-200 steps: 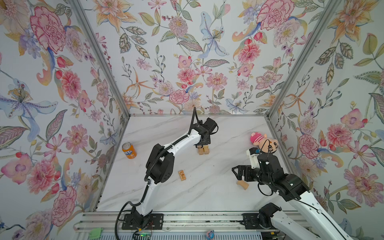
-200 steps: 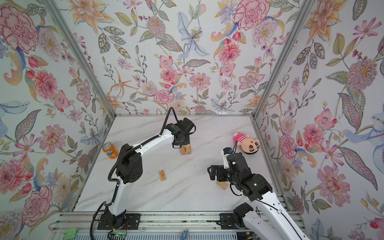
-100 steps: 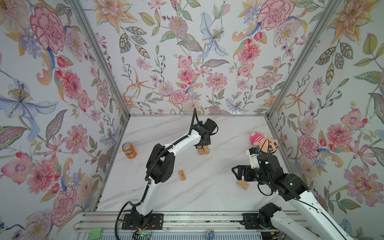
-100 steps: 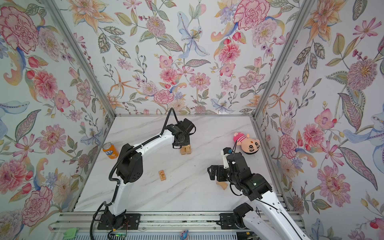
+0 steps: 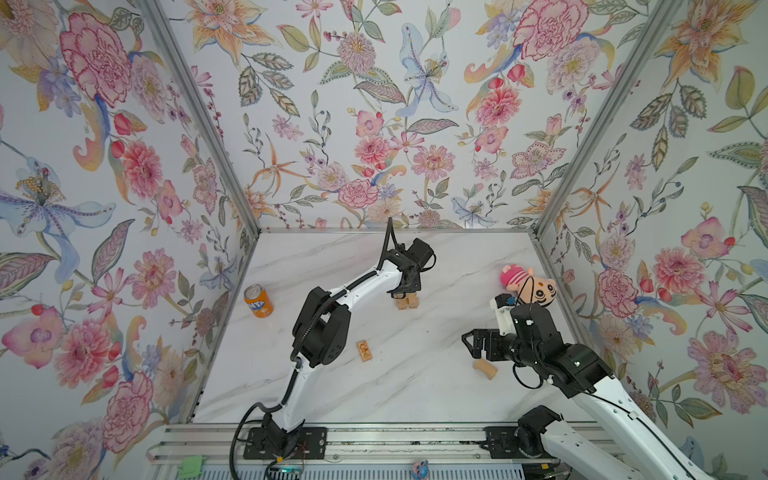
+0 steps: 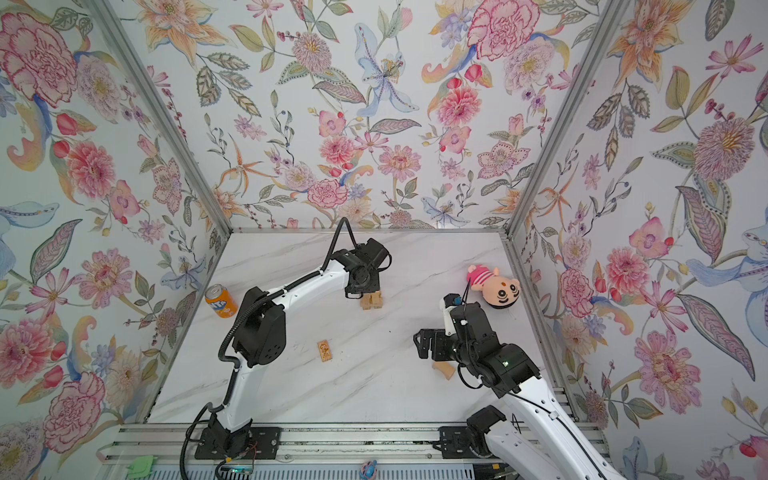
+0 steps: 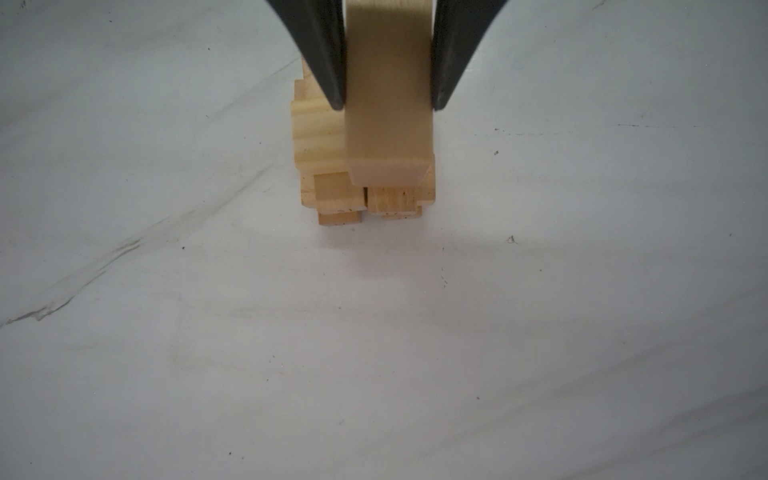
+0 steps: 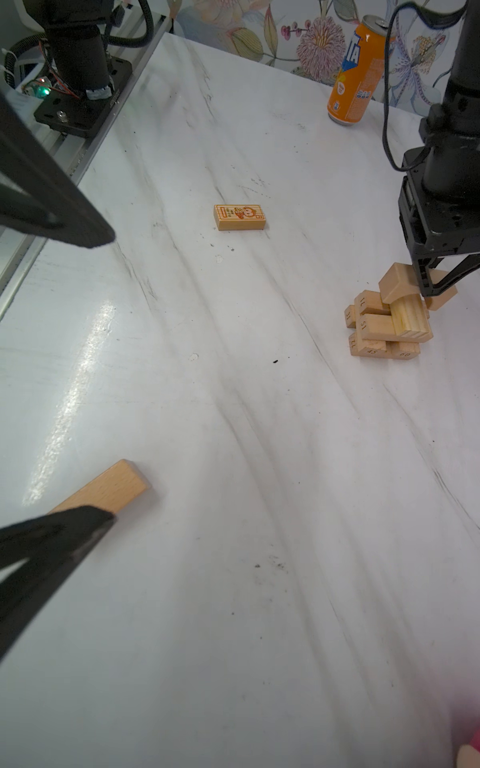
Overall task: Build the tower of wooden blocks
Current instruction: 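Lower the held block against the side of the structure with the left gripper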
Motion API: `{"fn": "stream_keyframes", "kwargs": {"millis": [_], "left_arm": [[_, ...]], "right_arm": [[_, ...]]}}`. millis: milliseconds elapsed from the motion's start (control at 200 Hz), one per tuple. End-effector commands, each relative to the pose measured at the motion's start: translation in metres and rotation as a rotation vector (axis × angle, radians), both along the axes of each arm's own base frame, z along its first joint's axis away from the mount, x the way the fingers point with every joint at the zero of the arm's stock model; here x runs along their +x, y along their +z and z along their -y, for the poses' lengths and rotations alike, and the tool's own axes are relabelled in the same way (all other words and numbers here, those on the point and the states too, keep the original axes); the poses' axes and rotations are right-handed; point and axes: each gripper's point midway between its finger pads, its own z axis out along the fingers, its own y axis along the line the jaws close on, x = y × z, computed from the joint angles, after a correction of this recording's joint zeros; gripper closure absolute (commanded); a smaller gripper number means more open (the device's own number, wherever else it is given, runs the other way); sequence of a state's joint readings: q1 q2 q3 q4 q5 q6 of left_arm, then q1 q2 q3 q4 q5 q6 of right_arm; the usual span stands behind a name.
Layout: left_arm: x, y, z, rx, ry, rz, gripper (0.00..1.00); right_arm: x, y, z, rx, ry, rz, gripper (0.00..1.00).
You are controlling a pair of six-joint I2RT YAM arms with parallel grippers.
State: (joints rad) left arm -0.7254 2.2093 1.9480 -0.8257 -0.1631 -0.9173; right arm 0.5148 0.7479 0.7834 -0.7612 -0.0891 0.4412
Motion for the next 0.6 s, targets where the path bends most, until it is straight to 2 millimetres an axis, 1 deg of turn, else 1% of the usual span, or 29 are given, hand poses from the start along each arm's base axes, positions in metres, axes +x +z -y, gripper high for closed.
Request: {"fn": "stream_keyframes", "kwargs": {"millis": [0, 120, 285, 495, 595], "left_arm": [[0.0006, -0.0163, -0.0080, 0.020, 0.021, -0.027, 0.73], [0.0006, -0.0193, -0.0094, 0.028, 0.024, -0.031, 0.71], [0.0011, -0.0176, -0.0090, 0.028, 0.025, -0.028, 0.69], [0.0021, -0.0165, -0.0082, 0.027, 0.025, -0.027, 0.64], [0.0028, -0.0157, -0.0083, 0.030, 0.025, -0.026, 0.63]], "right_arm": [[0.0024, -0.0011, 0.0012, -0.005, 0.000, 0.015, 0.01], [0.0023, -0.0008, 0.0011, -0.003, 0.001, 0.016, 0.01], [0.0022, -0.0009, 0.0010, -0.004, 0.002, 0.017, 0.01], [0.0018, -0.0001, 0.0013, -0.002, 0.001, 0.020, 0.01], [0.0018, -0.0008, 0.0010, -0.003, 0.004, 0.017, 0.01]]}}
